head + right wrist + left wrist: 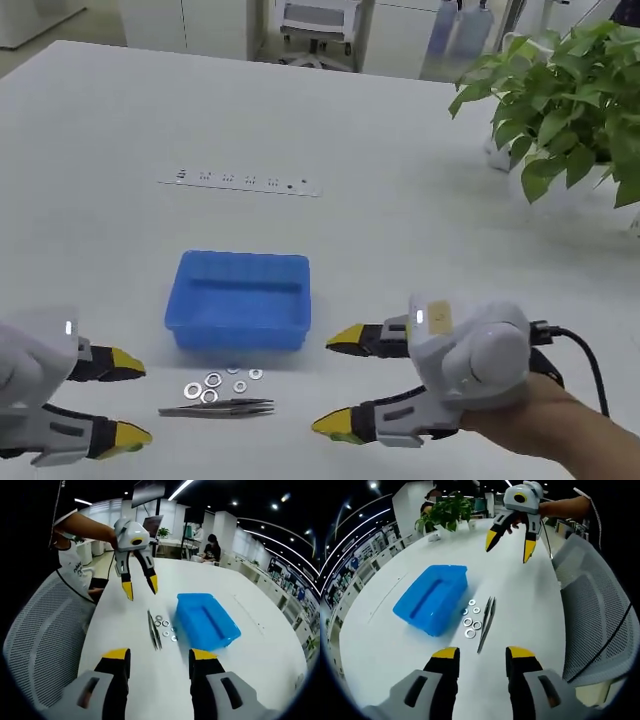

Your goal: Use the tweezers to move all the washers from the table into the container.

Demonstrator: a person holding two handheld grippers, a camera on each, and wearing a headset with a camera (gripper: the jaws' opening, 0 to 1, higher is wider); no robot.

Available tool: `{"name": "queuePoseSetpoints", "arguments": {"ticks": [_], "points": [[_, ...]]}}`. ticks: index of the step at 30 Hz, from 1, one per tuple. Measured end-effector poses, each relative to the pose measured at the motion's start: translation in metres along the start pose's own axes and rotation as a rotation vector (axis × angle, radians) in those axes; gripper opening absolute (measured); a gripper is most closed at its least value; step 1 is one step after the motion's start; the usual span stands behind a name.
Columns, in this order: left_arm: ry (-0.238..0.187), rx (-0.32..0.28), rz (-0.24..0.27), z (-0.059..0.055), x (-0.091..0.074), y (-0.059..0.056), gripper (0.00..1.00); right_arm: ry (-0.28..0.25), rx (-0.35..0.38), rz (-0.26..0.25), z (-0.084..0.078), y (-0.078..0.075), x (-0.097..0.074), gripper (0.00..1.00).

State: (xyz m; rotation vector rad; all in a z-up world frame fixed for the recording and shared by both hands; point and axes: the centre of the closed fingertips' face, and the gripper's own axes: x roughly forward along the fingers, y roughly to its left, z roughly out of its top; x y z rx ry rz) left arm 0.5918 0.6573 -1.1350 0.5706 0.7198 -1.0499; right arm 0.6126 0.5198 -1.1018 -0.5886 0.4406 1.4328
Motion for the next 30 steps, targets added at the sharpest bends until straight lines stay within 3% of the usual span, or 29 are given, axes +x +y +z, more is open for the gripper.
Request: {"name": "queuePoseSetpoints", "arguments": {"ticks": [7,19,30], "points": [[0.034,0.046,-0.031,-0.004,0.01,0.002,0.28,0.016,-0.049,0.055,0.001,0.003,0.02,0.38],[0.086,0.09,-0.078,-0.009,0.026,0.003,0.21,0.064,-0.097,0.121,-0.003,0.005,0.054,0.27],[0.097,0.104,-0.123,-0.013,0.034,0.005,0.15,0.117,-0.108,0.169,-0.01,0.007,0.082,0.21]]}}
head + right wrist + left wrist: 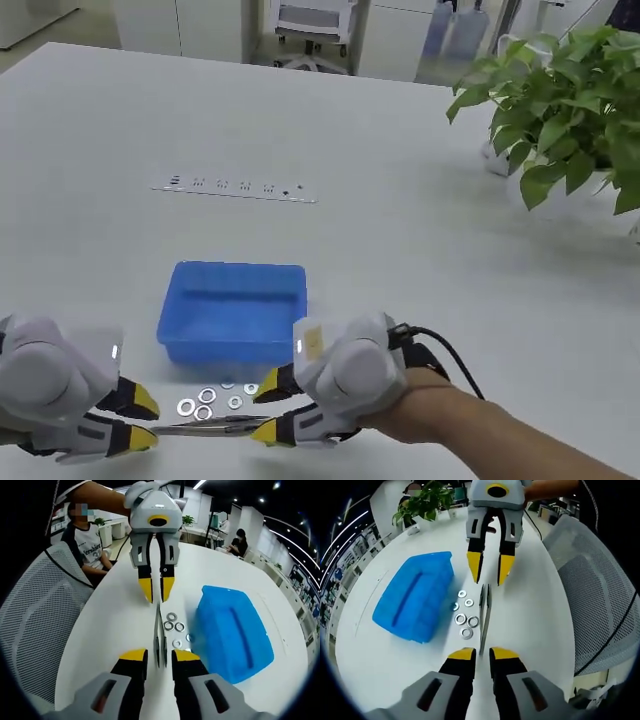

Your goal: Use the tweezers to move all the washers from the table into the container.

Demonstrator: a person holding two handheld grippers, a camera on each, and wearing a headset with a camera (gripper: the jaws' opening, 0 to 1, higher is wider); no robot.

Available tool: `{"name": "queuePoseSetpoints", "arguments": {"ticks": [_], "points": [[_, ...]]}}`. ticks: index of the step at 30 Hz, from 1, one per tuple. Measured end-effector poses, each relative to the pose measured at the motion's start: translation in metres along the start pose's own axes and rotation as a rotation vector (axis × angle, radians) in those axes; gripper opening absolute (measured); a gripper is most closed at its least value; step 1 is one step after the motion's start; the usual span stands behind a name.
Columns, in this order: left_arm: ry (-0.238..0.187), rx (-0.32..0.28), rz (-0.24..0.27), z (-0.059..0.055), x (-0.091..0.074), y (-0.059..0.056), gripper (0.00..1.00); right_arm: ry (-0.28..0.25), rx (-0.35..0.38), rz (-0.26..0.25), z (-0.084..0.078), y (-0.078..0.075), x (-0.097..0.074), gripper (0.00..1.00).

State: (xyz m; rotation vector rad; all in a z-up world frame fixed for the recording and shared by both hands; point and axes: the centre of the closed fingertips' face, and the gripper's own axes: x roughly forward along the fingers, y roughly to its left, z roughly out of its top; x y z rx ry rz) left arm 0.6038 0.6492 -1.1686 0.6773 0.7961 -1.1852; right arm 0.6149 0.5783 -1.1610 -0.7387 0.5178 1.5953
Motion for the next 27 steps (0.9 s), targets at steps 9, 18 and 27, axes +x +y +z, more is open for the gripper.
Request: {"name": "queuePoseSetpoints", "arguments": {"ticks": [9,18,27], "points": [[0.012,0.006,-0.035,-0.002,0.009,-0.003,0.11,0.039,0.0,0.02,-0.007,0.001,0.017,0.17],[-0.001,0.015,-0.048,-0.002,0.014,-0.003,0.06,0.056,-0.023,0.015,-0.008,0.003,0.02,0.12],[0.009,0.051,-0.049,0.0,0.012,-0.006,0.06,0.065,-0.051,0.011,-0.008,0.004,0.02,0.12]]}}
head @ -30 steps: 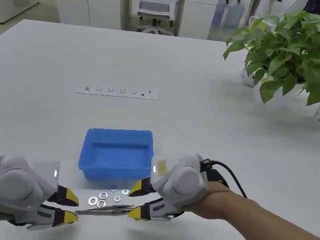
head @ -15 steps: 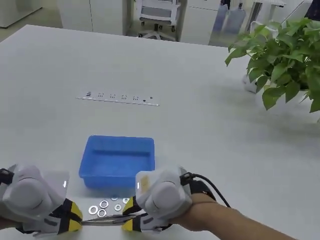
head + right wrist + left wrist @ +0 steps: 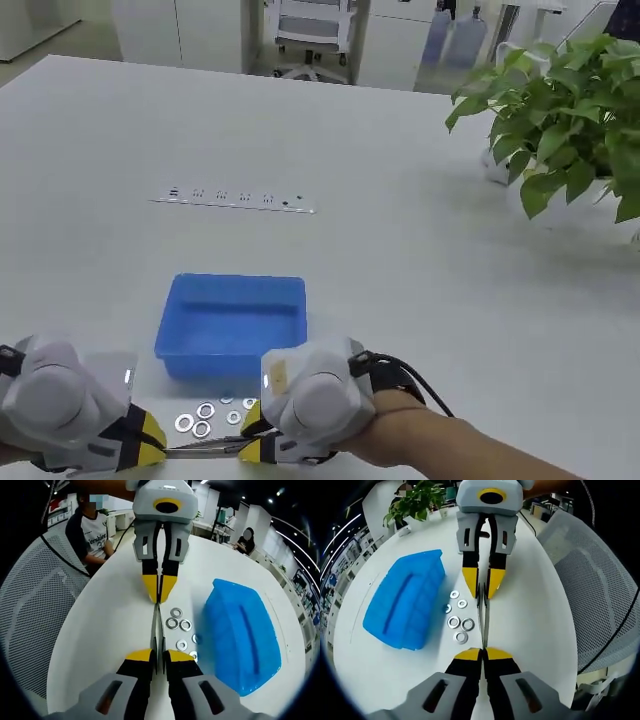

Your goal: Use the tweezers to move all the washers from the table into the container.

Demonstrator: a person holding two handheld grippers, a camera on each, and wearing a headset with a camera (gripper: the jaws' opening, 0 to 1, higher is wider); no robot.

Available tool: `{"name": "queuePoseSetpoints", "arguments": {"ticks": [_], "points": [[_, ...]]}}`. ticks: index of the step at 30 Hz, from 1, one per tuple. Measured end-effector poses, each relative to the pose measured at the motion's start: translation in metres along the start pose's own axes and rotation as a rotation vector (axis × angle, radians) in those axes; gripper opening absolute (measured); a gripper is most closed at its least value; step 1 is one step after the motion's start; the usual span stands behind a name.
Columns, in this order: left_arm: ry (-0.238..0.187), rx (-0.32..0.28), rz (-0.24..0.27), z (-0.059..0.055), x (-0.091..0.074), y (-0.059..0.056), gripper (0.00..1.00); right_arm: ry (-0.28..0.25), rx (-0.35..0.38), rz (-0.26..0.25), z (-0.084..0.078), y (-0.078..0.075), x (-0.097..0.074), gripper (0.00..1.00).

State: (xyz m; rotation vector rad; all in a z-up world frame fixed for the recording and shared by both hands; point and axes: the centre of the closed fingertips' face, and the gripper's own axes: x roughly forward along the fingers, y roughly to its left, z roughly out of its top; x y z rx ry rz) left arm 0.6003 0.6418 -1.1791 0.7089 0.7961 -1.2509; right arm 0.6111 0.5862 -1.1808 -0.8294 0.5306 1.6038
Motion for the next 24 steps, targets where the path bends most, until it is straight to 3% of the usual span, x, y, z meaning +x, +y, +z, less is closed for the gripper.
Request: {"name": "queuePoseSetpoints", "arguments": {"ticks": [12,24], "points": [[-0.007,0.017,0.007,0.016,-0.02,-0.004,0.05,0.014,-0.013,0.001,0.001,0.004,0.001,0.12],[-0.056,0.065,0.012,0.054,-0.041,-0.004,0.05,0.022,-0.018,0.0,0.001,0.006,0.0,0.12]]}}
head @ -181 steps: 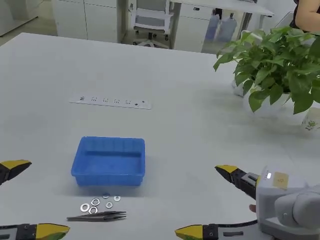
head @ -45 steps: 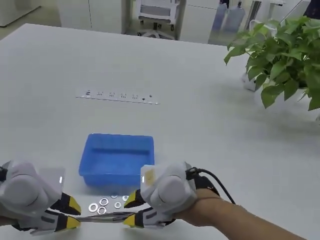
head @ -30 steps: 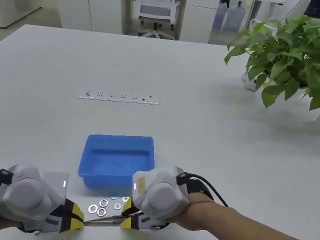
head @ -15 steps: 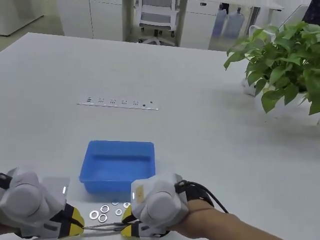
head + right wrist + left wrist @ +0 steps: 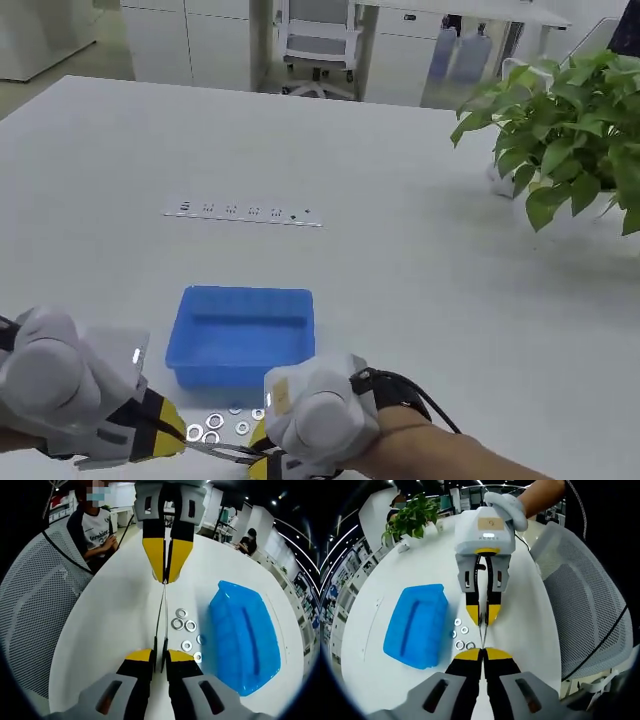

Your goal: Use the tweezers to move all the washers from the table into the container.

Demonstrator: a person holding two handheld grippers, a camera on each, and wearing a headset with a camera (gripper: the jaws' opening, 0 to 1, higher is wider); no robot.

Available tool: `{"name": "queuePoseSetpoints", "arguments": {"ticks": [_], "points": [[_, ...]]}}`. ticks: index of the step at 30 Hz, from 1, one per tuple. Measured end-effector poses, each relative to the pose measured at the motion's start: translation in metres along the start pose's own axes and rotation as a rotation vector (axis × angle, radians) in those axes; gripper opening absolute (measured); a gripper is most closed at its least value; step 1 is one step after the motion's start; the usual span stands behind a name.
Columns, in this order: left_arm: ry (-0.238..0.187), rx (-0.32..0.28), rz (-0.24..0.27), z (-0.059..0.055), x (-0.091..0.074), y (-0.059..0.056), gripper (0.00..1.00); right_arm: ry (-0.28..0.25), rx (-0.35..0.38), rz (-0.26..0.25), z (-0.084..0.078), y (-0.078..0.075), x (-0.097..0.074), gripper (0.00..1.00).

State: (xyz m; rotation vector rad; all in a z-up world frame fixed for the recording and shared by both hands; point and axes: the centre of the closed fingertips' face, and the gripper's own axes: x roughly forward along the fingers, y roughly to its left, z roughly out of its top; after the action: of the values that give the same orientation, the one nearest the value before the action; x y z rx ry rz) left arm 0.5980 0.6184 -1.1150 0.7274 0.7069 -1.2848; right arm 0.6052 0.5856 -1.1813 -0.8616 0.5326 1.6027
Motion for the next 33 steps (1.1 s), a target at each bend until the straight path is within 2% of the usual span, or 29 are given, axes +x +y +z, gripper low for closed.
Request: {"name": "queuePoseSetpoints", "arguments": {"ticks": [6,10,16,23,33], "points": [[-0.029,0.025,-0.002,0.02,-0.007,0.002,0.05,-0.011,0.013,-0.019,0.002,-0.003,-0.002,0.1],[-0.061,0.038,0.006,0.033,-0.012,0.005,0.05,-0.04,0.05,-0.037,0.008,-0.007,-0.004,0.09],[-0.074,0.067,0.009,0.043,-0.017,0.006,0.05,-0.085,0.082,-0.054,0.015,-0.011,-0.006,0.09],[-0.077,0.093,0.017,0.05,-0.02,0.009,0.05,-0.112,0.074,-0.084,0.023,-0.018,-0.005,0.1],[-0.064,0.117,0.016,0.05,-0.022,0.017,0.05,-0.137,0.094,-0.113,0.026,-0.029,-0.001,0.11]]}}
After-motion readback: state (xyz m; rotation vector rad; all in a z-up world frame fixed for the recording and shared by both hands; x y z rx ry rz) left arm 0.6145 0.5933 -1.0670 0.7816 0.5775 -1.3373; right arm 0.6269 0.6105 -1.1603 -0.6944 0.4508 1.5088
